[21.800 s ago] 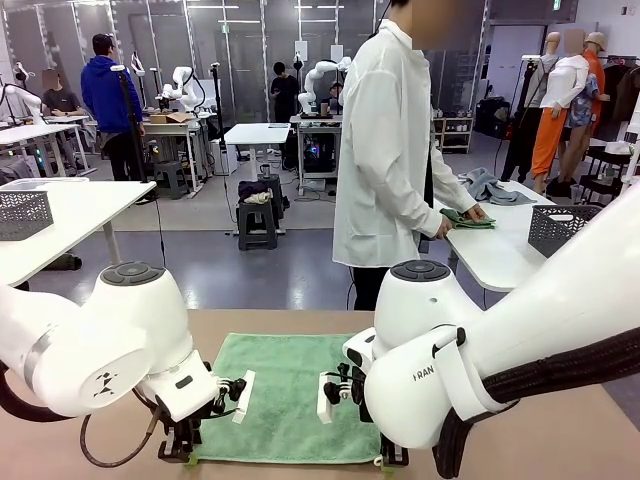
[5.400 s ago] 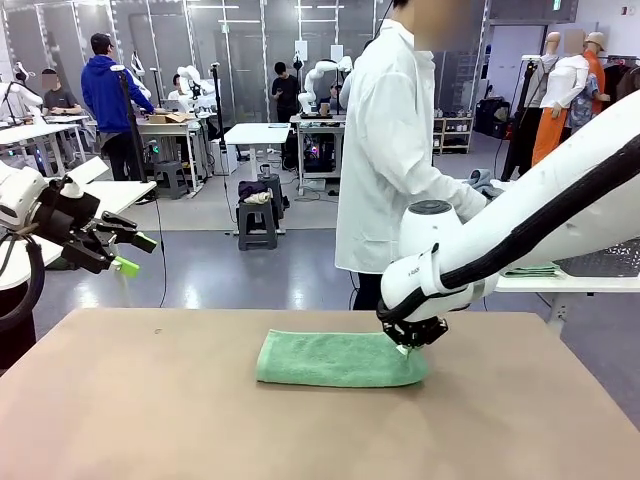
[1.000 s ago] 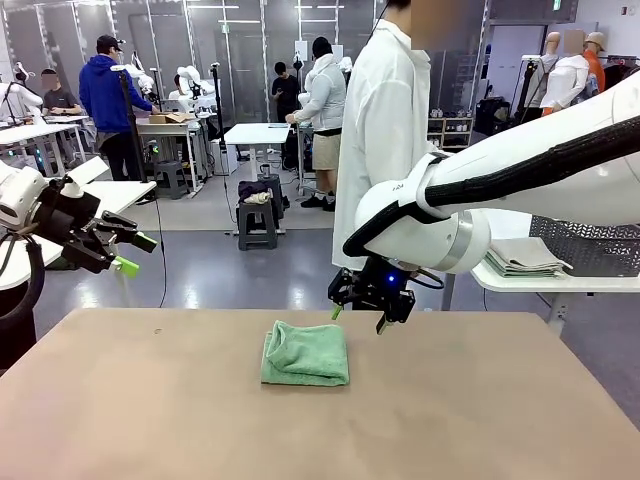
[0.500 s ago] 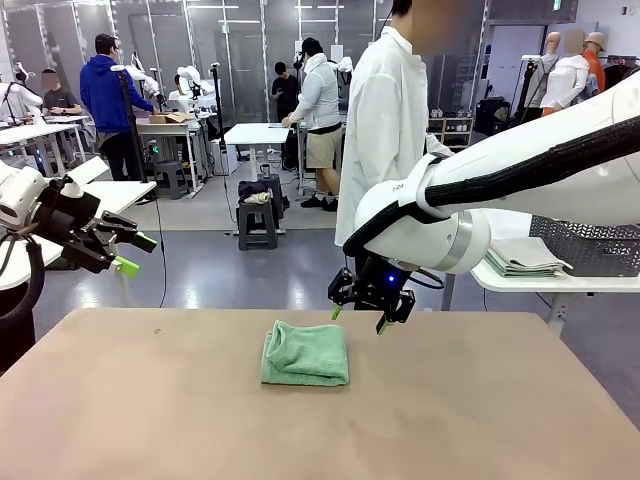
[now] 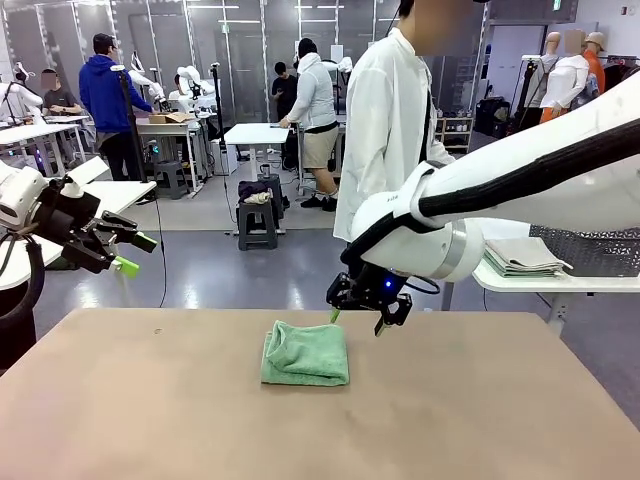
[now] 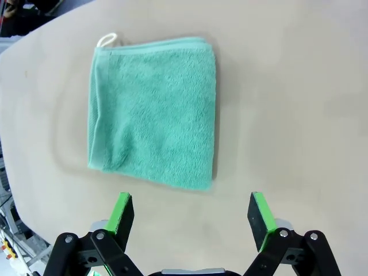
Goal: Fold the towels and place them in the basket.
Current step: Place the folded Towel with hook on the right side of the table.
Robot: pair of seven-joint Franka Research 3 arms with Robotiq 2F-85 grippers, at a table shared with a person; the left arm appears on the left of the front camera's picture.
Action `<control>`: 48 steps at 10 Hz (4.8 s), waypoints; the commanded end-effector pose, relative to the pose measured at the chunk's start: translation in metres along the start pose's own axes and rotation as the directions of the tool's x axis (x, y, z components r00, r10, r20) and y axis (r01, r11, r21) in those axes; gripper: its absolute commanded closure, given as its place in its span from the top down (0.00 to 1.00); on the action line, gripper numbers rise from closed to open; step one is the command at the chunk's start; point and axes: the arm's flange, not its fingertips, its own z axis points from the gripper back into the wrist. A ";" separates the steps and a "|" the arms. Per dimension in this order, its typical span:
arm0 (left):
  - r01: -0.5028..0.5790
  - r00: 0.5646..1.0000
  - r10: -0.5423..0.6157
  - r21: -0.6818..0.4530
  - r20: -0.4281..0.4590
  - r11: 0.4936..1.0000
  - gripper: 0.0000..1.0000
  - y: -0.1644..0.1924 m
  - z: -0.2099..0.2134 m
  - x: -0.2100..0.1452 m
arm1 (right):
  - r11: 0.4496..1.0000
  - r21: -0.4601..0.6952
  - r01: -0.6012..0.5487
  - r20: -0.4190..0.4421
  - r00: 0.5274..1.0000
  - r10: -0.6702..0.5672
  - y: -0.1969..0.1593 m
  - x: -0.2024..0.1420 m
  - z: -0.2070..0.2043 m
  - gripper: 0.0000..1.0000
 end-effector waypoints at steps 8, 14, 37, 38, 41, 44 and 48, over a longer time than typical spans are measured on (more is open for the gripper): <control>0.016 1.000 -0.016 0.001 0.001 1.000 1.00 -0.001 0.001 0.001 | 1.000 0.022 0.015 0.036 0.999 -0.016 -0.005 0.033 -0.085 1.00; 0.016 1.000 -0.016 0.001 0.001 1.000 1.00 -0.001 0.001 0.001 | 0.998 0.060 0.007 -0.012 1.000 -0.007 -0.006 0.036 -0.098 0.80; 0.016 1.000 -0.016 0.001 0.001 1.000 1.00 -0.001 0.001 0.001 | 0.999 0.023 0.027 -0.061 0.998 -0.026 -0.001 0.031 -0.102 0.00; 0.016 1.000 -0.016 0.001 0.001 1.000 1.00 -0.001 0.001 0.001 | 0.999 0.023 0.027 -0.061 0.998 -0.026 -0.001 0.031 -0.102 0.00; 0.016 1.000 -0.016 0.001 0.001 1.000 1.00 -0.001 0.001 0.001 | 0.998 0.067 0.004 -0.051 0.999 -0.001 -0.026 0.029 -0.073 0.08; 0.016 1.000 -0.016 0.001 0.001 1.000 1.00 -0.001 0.001 0.001 | 0.981 0.070 -0.183 -0.157 0.969 0.192 -0.107 0.011 -0.010 0.08; 0.016 1.000 -0.016 0.001 0.001 1.000 1.00 -0.001 0.001 0.001 | 0.973 -0.033 -0.230 -0.060 0.972 0.227 -0.243 0.023 0.048 0.08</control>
